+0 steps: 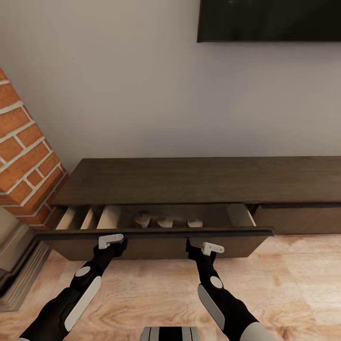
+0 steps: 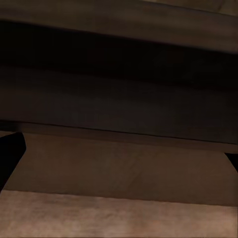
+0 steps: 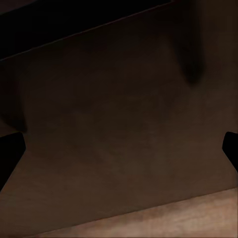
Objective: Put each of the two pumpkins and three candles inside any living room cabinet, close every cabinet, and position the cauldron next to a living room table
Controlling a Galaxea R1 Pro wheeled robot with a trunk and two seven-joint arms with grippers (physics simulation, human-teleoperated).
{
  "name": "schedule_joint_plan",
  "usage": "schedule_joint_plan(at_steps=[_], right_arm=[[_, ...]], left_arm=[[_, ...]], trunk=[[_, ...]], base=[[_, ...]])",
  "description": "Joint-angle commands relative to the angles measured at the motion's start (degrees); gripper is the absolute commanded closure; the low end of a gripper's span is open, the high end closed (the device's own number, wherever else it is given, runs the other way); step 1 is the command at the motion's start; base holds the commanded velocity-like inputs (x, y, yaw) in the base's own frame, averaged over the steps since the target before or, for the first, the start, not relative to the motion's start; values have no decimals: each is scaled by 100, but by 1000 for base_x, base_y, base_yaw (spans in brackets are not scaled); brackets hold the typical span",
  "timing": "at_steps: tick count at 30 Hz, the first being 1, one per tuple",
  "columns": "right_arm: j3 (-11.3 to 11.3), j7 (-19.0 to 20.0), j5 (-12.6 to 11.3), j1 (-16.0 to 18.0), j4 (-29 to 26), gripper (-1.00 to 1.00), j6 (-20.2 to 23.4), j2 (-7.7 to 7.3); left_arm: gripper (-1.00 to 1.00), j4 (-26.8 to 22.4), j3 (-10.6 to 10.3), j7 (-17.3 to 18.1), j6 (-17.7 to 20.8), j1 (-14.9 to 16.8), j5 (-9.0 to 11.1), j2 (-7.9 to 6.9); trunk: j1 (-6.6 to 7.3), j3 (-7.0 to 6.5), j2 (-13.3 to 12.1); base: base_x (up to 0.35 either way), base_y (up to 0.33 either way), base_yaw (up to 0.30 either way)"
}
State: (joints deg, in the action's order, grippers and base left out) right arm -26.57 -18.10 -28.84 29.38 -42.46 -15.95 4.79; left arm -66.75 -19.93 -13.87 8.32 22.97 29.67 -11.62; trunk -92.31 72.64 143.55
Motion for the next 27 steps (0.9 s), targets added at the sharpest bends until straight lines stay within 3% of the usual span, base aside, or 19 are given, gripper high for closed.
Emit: schedule_joint_plan(at_steps=[1,27], right_arm=[[-33,-28,-60,6,1,-100,-40,-4],[-33,-27,-60,6,1,-100,-40,-4]], left_arm=[[-100,-14,-20,-46,12,6,30,-7],[-100,-23,-13,-46,14,6,30,-7]], trunk=[[-1,4,2],[-1,4,2]], base=[[165,0,0],[137,0,0]])
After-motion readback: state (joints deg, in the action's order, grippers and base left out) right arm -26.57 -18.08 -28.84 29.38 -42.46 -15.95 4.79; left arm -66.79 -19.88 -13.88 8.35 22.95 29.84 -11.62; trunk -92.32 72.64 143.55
